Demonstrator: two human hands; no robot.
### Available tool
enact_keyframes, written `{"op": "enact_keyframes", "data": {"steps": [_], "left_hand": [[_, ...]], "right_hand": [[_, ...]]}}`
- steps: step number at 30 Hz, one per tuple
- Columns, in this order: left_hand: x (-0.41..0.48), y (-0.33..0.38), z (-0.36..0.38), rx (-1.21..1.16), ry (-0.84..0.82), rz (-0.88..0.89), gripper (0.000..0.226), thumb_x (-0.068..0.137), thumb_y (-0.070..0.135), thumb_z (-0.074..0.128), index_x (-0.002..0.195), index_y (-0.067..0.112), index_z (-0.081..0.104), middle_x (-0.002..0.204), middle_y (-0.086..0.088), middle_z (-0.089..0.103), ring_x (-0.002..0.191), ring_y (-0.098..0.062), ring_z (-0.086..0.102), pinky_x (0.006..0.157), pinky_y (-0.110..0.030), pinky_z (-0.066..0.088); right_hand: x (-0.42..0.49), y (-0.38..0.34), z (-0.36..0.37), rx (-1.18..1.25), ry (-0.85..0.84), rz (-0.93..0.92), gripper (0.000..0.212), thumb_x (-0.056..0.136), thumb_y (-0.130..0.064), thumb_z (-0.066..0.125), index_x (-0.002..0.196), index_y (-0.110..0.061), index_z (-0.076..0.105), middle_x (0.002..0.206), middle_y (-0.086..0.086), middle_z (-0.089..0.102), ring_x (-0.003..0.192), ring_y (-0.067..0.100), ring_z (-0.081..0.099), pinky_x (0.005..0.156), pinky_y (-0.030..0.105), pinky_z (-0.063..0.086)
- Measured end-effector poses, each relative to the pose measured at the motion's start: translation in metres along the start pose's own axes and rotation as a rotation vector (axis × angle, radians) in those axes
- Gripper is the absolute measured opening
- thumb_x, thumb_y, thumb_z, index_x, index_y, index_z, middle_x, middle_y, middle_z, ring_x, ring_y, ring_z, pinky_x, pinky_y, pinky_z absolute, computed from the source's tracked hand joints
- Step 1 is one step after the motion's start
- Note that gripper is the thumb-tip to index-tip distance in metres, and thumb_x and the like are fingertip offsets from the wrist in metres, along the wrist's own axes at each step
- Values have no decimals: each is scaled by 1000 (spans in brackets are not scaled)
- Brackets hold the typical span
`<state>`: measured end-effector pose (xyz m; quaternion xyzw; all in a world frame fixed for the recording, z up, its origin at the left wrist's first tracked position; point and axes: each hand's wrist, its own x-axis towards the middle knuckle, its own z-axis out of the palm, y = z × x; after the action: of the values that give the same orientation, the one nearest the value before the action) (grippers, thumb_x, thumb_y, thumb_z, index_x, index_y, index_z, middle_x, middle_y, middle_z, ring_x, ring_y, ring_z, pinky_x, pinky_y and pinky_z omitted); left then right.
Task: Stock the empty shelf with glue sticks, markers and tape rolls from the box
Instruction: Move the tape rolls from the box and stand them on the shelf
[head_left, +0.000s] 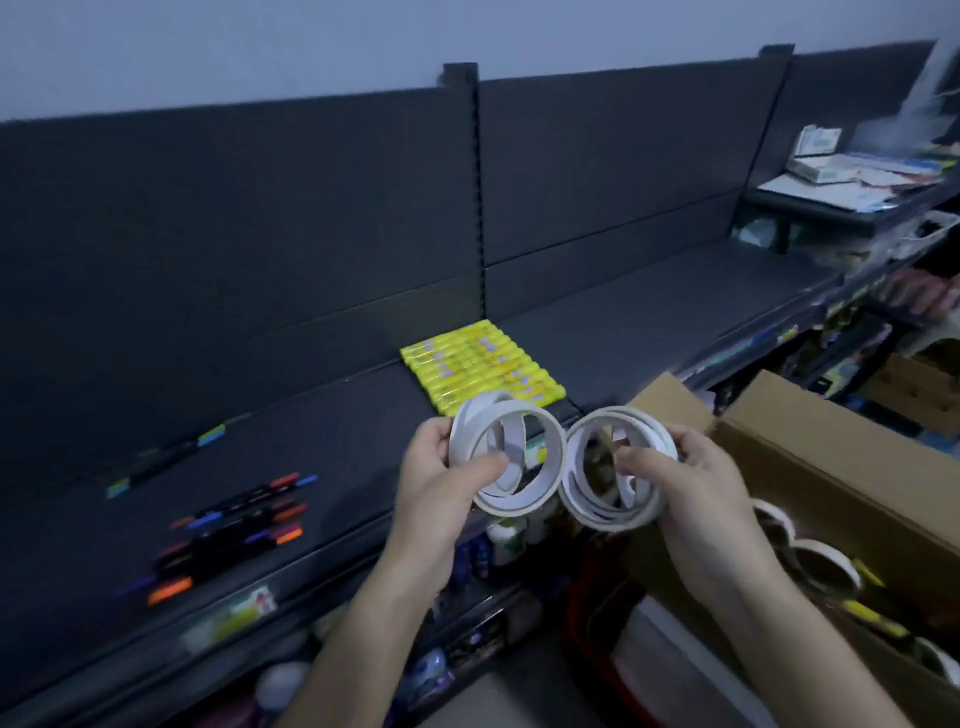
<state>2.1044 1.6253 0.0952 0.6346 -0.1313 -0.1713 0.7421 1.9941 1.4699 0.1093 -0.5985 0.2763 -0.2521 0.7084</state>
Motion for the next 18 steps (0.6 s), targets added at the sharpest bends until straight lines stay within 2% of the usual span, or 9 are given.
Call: {"op": "enact_keyframes", "data": {"steps": [4,8,12,15,18], "left_hand": [[-29,-1,-74,-5,141,-20,42,60,11,70,99,7,58,90,-14,68,79,-24,64,73,-38,49],[-57,-2,-142,-6,288,-27,40,58,12,69,96,9,61,88,-12,68,78,-23,64,72,-37,48],[-82,-6,-202,-30,430,-36,34,57,13,70,89,5,61,78,-7,63,75,-23,58,70,-37,43],[-97,-7,-240,-44,516,-54,44,55,19,72,89,-2,53,79,-9,55,75,-25,51,70,-42,38],[-111,-7,-270,-74,632,-54,44,55,19,71,89,-2,54,81,-11,55,76,-26,53,72,-44,41]], "right_hand": [[-23,25,65,30,-148,63,33,71,-11,70,104,-6,64,89,13,70,76,23,65,63,33,48],[-46,47,127,5,-262,104,35,67,-10,71,102,-6,67,86,11,71,77,25,64,66,35,48],[-67,62,184,-42,-388,114,20,80,2,63,96,-7,69,83,10,69,72,27,59,59,34,44],[-76,76,220,-65,-463,142,16,80,2,64,92,-7,71,84,10,71,78,24,62,69,34,45],[-83,85,255,-77,-566,195,16,80,1,64,94,-4,70,84,12,72,76,22,63,66,32,46]]}}
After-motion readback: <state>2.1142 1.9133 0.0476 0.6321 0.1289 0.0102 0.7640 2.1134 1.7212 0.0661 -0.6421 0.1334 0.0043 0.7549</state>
